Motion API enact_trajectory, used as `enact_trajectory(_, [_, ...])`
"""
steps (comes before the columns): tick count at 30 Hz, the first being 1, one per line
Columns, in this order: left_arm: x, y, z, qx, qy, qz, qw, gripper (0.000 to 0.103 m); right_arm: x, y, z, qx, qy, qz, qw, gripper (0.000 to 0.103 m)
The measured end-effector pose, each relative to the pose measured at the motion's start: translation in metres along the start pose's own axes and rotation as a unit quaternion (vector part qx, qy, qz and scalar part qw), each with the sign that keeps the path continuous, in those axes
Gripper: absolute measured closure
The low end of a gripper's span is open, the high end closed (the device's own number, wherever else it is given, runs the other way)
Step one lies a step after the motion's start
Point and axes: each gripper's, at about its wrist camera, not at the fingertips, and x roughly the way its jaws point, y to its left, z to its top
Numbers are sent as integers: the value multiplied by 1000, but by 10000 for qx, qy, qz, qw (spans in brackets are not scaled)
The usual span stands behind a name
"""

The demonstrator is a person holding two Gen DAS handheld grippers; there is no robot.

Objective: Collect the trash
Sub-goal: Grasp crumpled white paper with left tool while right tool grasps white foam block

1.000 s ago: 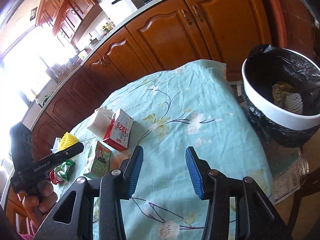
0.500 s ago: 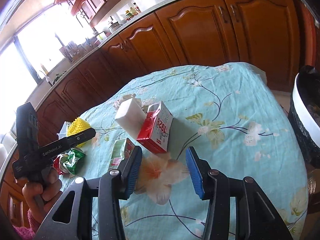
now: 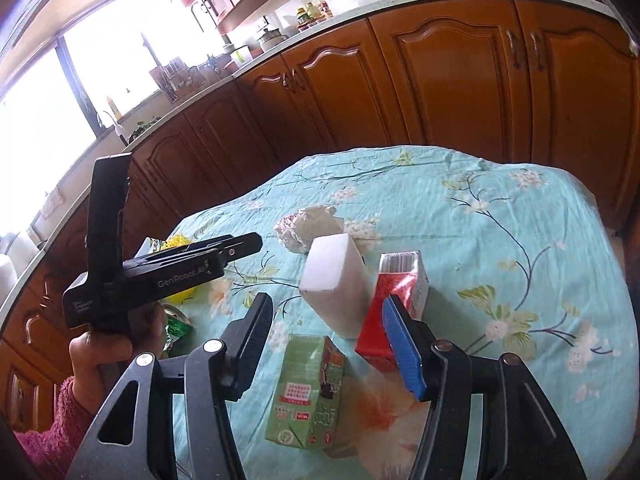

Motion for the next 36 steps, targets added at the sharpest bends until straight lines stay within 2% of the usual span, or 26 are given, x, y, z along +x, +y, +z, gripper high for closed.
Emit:
enact_trajectory(9, [45, -16, 15, 514, 338, 63, 9981, 53, 40, 5, 12, -329, 219, -167, 9991, 45])
enact_trajectory(10, [47, -17, 15, 516, 381, 39, 9979, 54, 42, 4, 12, -331, 255, -179, 9990, 47])
enact_trajectory(12, [50, -18, 14, 502, 407, 54, 9979, 62, 44, 1, 10, -309, 293, -155, 9990, 70])
enact_trajectory(16, [46, -18, 14, 417, 367, -38, 9984, 71, 39, -2, 8, -250, 233, -88, 9994, 71])
enact_trajectory(25, [1, -15, 3, 55, 48, -243, 9997, 73, -4, -3, 5, -33, -147, 209, 9997, 72])
enact_trajectory(36, [-61, -56, 0, 145, -408, -783, 9960, 73, -68, -32, 2, 363, -795, 183, 9960, 72])
